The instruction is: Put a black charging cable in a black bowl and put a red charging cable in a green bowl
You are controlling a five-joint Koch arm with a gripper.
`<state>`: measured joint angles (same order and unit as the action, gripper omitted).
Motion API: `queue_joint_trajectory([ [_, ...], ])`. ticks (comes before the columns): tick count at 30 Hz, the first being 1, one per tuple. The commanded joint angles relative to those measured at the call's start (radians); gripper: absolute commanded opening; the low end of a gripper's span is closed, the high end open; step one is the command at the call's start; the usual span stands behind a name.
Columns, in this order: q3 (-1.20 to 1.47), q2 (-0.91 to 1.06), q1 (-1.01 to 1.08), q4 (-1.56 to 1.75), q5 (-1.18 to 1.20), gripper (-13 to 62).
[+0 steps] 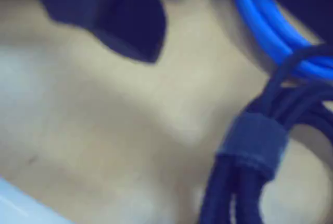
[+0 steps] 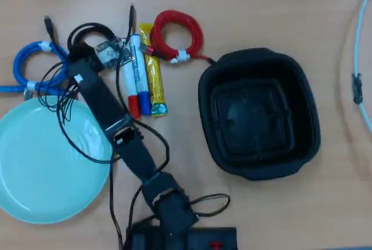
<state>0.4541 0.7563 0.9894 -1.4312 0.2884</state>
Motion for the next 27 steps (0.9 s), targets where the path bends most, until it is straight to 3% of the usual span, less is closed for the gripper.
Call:
queue_joint_trajectory([
  [1, -0.103, -0.012, 0.020, 0.120, -0.006, 50.5],
  [18, -0.100, -0.140, 0.061, 0.199, -0.003, 49.1],
  [20, -0.100, -0.141, 0.063, 0.199, -0.005, 43.0],
  [27, -0.101, -0.153, 0.078, 0.195, -0.026, 5.1],
])
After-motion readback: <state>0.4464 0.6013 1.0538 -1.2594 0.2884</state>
